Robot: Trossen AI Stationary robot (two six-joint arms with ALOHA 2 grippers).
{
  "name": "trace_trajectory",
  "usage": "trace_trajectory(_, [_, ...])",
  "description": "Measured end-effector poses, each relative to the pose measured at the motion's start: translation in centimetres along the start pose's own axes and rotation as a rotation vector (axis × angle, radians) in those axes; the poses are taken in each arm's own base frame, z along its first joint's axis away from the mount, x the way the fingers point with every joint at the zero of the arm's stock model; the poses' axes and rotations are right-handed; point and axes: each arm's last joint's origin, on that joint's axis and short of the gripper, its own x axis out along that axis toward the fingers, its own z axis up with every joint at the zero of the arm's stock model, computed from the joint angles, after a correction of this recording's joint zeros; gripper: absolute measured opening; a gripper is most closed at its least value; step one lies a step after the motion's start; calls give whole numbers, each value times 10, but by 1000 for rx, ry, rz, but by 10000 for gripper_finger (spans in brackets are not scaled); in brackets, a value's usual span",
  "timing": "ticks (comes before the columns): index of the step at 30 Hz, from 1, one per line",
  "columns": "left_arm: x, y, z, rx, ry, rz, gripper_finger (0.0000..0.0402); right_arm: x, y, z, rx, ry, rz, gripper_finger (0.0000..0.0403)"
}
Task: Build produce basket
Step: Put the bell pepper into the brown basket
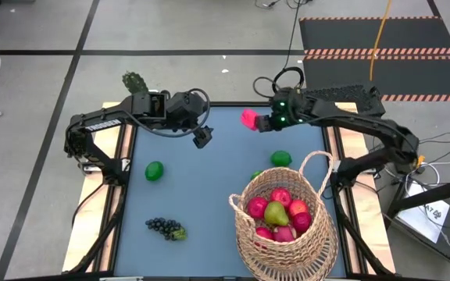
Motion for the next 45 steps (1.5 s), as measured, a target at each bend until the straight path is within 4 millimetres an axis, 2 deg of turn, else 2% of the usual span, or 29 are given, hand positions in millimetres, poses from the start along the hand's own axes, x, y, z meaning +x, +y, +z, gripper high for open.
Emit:
trace_trajectory(8, [0,0,0,-1,0,0,383,-57,25,-21,-98,-80,176,20])
trace_trajectory(14, [-1,-2,-1,-3,9,-11,383,-96,44,-51,-216,-99,325,20])
trace_trajectory(17, [-1,-3,-3,-22,18,-12,383,-107,51,-65,-310,-161,325,20])
trace_trajectory(21, [-2,-7,-4,-52,17,-22,383,-115,58,-75,-404,-237,317,20])
trace_trajectory(26, [-5,-15,-6,-68,14,-45,383,-119,66,-76,-548,-317,364,20])
trace_trajectory(34, [-8,-23,-3,-101,-37,-83,383,-135,76,-69,-1035,-497,328,20])
trace_trajectory(37, [-8,-25,1,-138,-72,-98,383,-137,77,-67,-1198,-547,271,20])
trace_trajectory(40, [-8,-26,4,-171,-101,-112,383,-137,76,-65,-1259,-604,148,20])
trace_trajectory(45, [-9,-26,6,-213,-119,-124,383,-133,72,-65,-1390,-610,58,20])
